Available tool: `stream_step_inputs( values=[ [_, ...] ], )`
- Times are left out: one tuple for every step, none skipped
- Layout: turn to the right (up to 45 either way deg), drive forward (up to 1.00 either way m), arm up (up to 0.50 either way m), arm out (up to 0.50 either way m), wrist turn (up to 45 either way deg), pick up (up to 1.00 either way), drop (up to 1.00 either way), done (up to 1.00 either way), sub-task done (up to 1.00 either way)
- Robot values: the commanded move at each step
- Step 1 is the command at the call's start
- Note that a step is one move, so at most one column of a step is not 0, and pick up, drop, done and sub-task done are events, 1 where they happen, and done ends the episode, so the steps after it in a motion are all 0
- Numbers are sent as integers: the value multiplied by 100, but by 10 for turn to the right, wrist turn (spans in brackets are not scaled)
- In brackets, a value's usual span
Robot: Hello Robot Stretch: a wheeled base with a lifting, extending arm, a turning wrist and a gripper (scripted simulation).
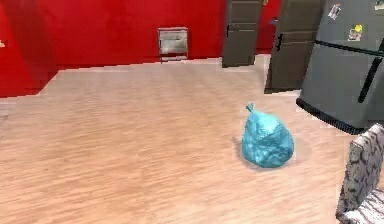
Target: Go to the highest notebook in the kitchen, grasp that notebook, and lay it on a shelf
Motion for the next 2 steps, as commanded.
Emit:
stream_step_inputs(
  values=[
    [0,100,0,0,0,0,0,0,0],
    [0,85,0,0,0,0,0,0,0]
  ],
)
